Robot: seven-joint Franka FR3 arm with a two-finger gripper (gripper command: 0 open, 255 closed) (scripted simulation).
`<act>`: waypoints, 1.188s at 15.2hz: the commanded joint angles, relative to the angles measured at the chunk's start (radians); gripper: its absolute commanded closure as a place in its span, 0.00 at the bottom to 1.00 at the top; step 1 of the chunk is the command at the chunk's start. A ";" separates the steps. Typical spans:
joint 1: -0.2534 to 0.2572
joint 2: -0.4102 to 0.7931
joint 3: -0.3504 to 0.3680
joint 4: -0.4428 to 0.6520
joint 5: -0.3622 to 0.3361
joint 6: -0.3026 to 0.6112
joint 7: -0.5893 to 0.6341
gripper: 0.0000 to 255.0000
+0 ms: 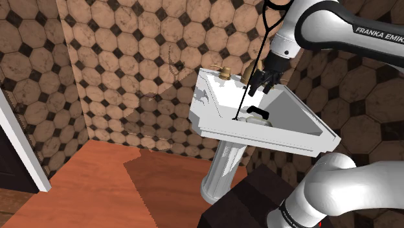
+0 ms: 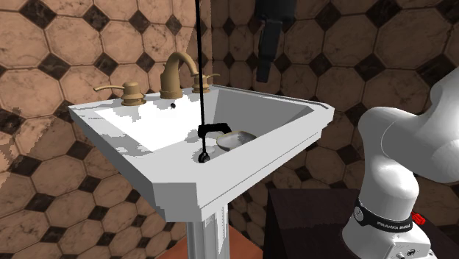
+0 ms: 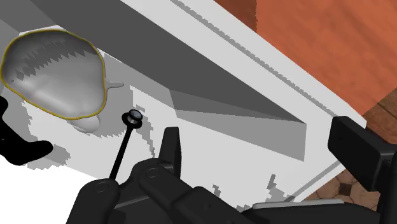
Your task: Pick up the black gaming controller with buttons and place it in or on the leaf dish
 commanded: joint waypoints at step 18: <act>-0.037 0.333 -0.380 0.045 -0.122 0.219 -0.494 0.00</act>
